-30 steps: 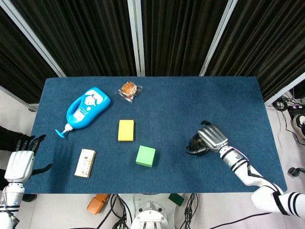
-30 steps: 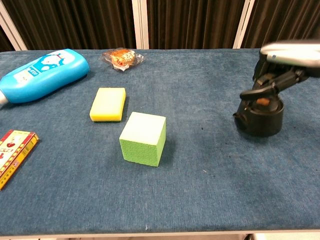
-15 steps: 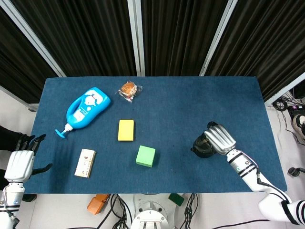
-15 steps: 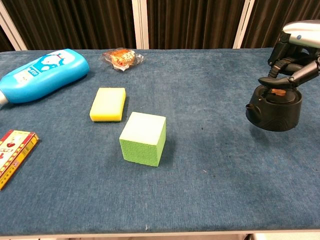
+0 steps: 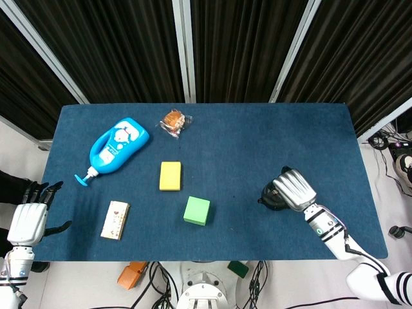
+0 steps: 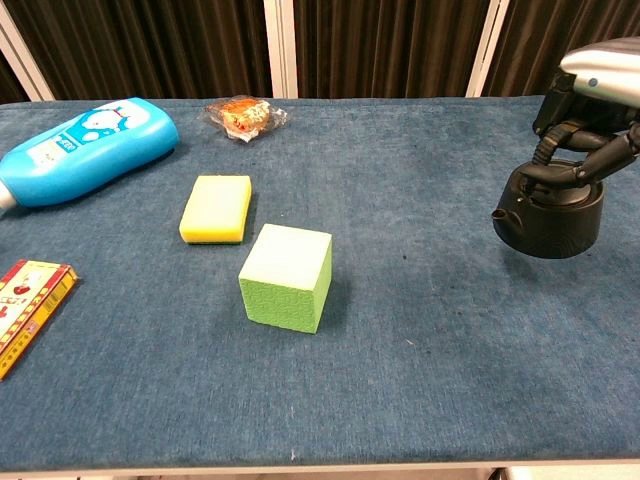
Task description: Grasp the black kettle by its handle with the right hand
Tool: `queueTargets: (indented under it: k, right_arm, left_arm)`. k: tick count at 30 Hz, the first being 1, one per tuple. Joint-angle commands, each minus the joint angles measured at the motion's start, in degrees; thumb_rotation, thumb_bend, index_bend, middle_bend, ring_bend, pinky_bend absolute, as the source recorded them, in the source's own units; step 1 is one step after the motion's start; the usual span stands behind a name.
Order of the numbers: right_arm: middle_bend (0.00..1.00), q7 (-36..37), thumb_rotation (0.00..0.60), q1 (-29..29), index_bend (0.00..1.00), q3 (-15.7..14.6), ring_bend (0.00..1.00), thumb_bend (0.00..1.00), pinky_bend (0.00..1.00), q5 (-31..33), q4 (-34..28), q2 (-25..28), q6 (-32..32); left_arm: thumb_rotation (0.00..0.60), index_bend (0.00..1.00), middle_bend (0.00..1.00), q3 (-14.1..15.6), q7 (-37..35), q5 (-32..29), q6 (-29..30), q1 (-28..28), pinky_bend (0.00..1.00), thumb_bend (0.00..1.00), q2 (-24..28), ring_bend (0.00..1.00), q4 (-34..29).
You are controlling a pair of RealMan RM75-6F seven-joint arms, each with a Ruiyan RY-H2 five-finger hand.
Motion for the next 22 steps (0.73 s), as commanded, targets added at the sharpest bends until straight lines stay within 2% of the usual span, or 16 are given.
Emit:
queueTargets:
  k: [1,15,22]
  right_arm:
    - [1.0,-3.72,0.475,0.49,1.0,0.25,1.0,0.5,0.5,0.33,-0.54,-0.84,-0.54]
    - [1.0,-14.13,0.474,1.51,1.0,0.36,1.0,0.5,0.5,3.43,-2.04,-1.96,-2.88]
    - [1.0,-14.65,0.474,1.22,1.0,0.56,1.0,0.5,0.5,4.51,-2.2,-2.24,-2.42]
  left_arm:
    - [0.6,0.13,0.22,0.0,-0.07,-0.01,0.01,0.02,0.0,0.02,-0.06,0.13,0.11]
    - [0.6,0.13,0.22,0.13,-0.56,-0.04,-0.42,-0.1,0.0,0.02,-0.8,0.13,1.09]
    - [0.6,0.13,0.22,0.08,-0.5,-0.06,-0.61,-0.25,0.0,0.02,-0.89,0.13,1.19]
